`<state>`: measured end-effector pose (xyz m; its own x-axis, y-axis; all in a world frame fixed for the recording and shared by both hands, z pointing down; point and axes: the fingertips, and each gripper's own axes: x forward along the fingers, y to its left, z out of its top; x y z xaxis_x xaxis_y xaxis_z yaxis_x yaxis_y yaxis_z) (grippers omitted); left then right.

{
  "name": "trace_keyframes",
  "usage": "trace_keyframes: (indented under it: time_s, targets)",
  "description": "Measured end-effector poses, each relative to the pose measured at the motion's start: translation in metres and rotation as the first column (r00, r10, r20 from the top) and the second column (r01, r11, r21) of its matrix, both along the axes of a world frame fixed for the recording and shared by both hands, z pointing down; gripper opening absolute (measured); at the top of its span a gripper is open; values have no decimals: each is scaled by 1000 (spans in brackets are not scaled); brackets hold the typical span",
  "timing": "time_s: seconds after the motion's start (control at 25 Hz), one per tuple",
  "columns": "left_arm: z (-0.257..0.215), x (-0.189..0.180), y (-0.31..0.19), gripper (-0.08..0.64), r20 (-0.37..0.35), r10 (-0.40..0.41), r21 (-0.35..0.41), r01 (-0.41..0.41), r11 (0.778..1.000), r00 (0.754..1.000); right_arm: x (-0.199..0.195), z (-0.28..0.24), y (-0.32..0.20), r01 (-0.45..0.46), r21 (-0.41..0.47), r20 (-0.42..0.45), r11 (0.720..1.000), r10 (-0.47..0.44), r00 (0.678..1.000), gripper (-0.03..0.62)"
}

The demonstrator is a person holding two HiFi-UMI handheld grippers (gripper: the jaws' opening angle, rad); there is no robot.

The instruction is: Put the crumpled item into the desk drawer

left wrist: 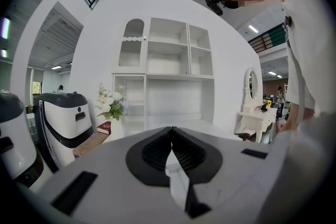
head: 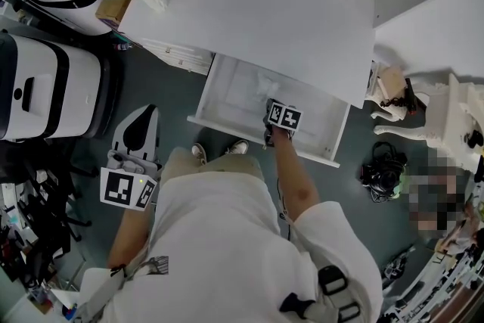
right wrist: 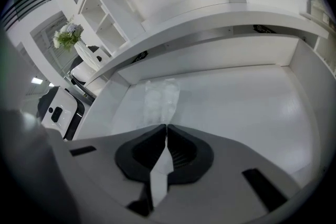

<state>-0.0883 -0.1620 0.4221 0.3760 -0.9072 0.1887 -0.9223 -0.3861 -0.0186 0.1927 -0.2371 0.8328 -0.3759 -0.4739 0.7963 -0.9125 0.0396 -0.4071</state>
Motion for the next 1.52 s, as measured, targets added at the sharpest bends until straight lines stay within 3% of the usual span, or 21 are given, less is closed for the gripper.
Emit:
trace_keyframes:
  time_s: [0.52, 0.6, 0.72, 0.84, 1.12, 1.52]
  targets:
    - [-2, -23, 15, 15, 3, -2, -1, 2, 1000, 1000, 1, 0, -1, -38, -7, -50, 999, 38, 998, 58]
    - [-2, -26, 18, 15, -2, 3, 2, -3, 1000, 1000, 0, 0, 0, -45, -10, -49, 999, 44, 998, 108]
    - [-5, -33, 24, 15, -11, 16, 14, -16, 1000, 1000, 2, -7, 0, -79, 1, -63, 997, 79, 995, 247]
    - [-4, -37, 26, 15, -36, 44, 26, -43, 999, 998, 11, -24, -5, -123, 51, -87, 991, 127, 988, 298]
    - [-11, -59, 37, 15, -100, 93, 63, -87, 994, 991, 14, -70, 18, -176, 129, -129, 976, 192, 973, 302]
    - [2, -73, 58, 15, -173, 186, 93, -172, 981, 967, 6, -129, 81, -276, 237, -58, 932, 297, 953, 262]
